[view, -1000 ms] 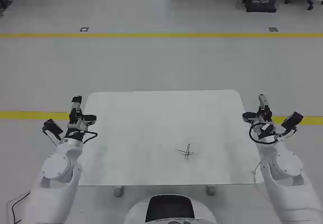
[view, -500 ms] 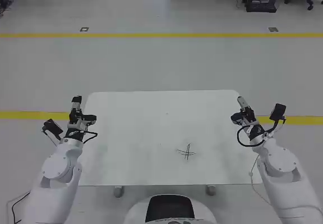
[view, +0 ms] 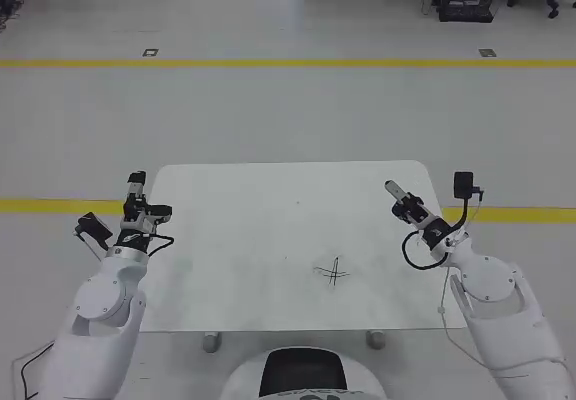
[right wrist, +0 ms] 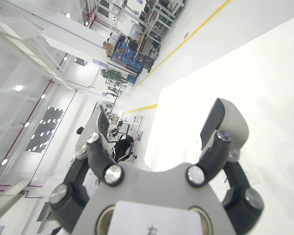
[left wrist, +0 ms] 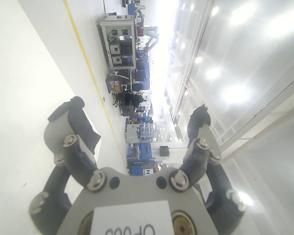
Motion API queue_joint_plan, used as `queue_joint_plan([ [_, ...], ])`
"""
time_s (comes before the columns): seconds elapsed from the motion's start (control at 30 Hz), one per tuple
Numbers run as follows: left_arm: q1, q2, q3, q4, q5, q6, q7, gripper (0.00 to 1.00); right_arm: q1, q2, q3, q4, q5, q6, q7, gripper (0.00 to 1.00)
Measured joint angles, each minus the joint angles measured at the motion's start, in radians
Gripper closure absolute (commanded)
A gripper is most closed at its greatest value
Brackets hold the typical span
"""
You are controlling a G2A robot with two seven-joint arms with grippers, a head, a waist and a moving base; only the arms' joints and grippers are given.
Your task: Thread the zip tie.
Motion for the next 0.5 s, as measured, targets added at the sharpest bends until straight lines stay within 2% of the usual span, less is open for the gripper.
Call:
queue_joint_plan([
  [0.27,0.0,0.0,0.0,0.0,0.0,0.0,0.0,0.0,0.01,0.005,-0.005,-0.008,-0.016,-0.007,0.016,0.0],
  [0.4,0.0,0.0,0.0,0.0,0.0,0.0,0.0,0.0,0.062,0.016,-0.022,-0.007,-0.187,-0.014,0.148,0.0],
  [0.5,0.0,0.0,0.0,0.0,0.0,0.0,0.0,0.0,0.104,0.022,-0.042,0.0,-0.275,-0.027,0.239,0.0],
])
